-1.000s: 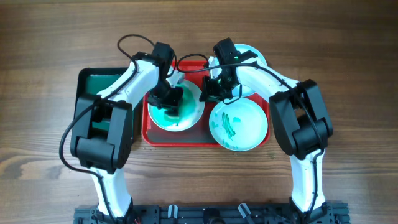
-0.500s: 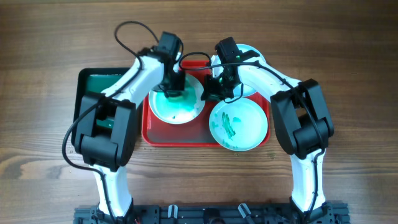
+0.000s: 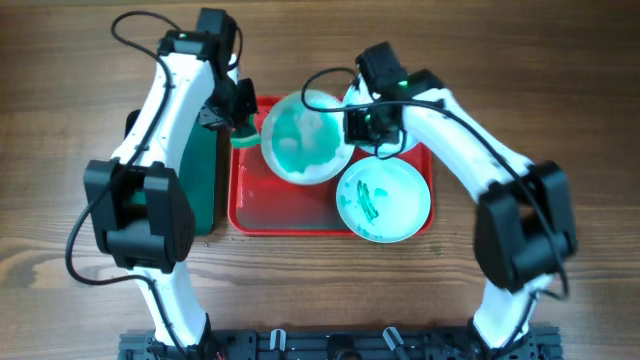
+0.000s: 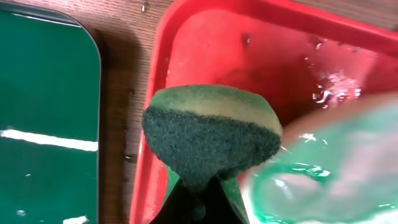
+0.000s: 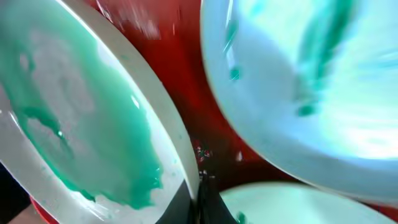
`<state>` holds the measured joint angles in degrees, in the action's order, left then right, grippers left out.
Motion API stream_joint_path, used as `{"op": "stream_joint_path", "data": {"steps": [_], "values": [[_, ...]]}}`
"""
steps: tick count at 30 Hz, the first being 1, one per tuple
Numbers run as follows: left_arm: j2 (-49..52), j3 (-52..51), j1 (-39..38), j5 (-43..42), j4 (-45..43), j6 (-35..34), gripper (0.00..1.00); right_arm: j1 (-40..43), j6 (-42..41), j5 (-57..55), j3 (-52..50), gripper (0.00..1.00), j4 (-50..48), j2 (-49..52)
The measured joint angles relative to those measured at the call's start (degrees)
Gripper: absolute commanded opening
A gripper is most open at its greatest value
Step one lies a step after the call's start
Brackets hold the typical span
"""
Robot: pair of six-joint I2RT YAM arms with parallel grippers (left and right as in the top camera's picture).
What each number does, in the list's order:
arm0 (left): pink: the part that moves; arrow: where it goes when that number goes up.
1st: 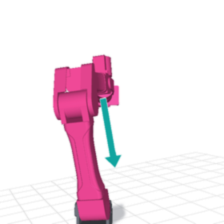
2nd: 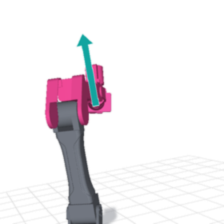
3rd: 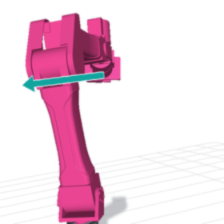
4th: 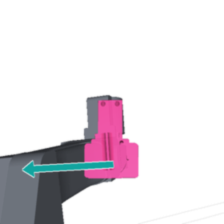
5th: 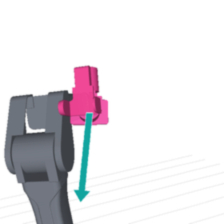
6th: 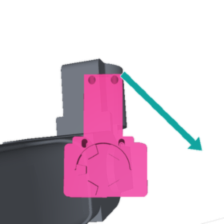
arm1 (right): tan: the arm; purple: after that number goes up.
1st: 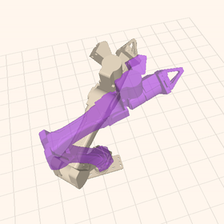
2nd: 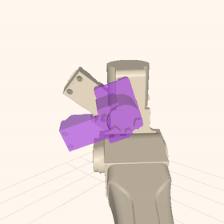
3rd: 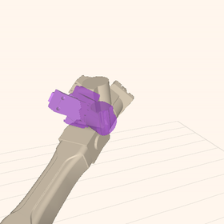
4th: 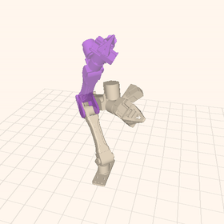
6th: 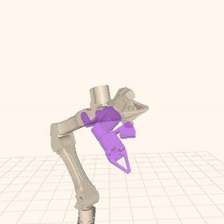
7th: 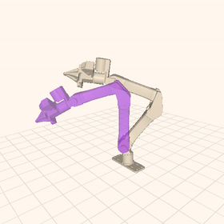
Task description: Clean dirty plates on tray and stack at the side
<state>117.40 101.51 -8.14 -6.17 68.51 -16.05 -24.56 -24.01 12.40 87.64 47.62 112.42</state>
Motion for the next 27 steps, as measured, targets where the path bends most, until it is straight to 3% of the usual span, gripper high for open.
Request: {"op": "stream_joint_path", "data": {"steps": [4, 15, 27], "values": [[0.0, 0.0, 0.9, -2.8, 0.0, -0.2, 0.04, -2.6, -0.4, -13.4, 0.0, 0.04, 3.0, -6.3], [0.0, -1.5, 0.9, -4.3, -3.8, -0.2, 0.04, -17.8, -4.0, -49.5, 0.0, 0.04, 6.8, -6.8], [0.0, -5.2, 0.9, -4.4, -6.8, -0.2, 0.04, -27.6, -6.3, -77.3, 0.0, 0.04, 6.8, -6.8]]}}
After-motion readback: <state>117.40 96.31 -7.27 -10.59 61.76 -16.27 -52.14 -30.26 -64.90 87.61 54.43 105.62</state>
